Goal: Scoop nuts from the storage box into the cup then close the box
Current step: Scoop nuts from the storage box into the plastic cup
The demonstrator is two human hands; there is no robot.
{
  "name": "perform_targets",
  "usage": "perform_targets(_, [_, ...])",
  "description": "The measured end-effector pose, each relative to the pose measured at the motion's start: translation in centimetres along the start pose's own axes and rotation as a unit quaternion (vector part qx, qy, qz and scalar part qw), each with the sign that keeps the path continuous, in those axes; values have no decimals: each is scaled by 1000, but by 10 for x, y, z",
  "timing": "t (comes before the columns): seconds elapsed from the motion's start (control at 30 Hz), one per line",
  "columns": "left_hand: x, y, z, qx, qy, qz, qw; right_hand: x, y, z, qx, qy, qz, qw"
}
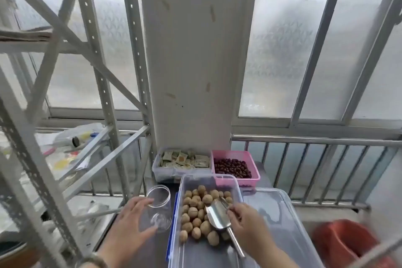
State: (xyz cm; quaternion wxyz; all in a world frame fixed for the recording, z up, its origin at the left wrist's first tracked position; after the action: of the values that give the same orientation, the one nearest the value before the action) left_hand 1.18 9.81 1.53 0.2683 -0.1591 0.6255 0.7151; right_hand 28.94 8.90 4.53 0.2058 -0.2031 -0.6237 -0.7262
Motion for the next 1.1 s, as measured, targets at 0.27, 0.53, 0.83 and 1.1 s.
perform_targets(0.27, [51,-49,99,51,169,32,984,-65,-74,87,107,-113,-49,987])
perform_targets(0.53, [95,-71,116,35,220,-17,975,-109,-163,62,335,-179,-224,897])
perform_targets(0.83, [115,-89,121,68,259,-65,961,-128,-175,41,282,-458,85,839])
perform_targets(1.1, [91,-78,139,109,129,16,985,-112,-131,20,289,-475,2,831])
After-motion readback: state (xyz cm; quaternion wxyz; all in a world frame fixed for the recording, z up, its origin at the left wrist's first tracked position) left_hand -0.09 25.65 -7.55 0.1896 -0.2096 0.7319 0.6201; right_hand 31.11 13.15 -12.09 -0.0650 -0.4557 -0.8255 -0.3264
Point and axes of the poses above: each hand's wrist, its own z-axis towards the middle knuckle, its own y-axis out of the back of the hand, x = y × z, the point moved 10 cm from there along z, towards the middle knuckle, and after that the axes turned 1 degree about -x, right-handed, at the moved point
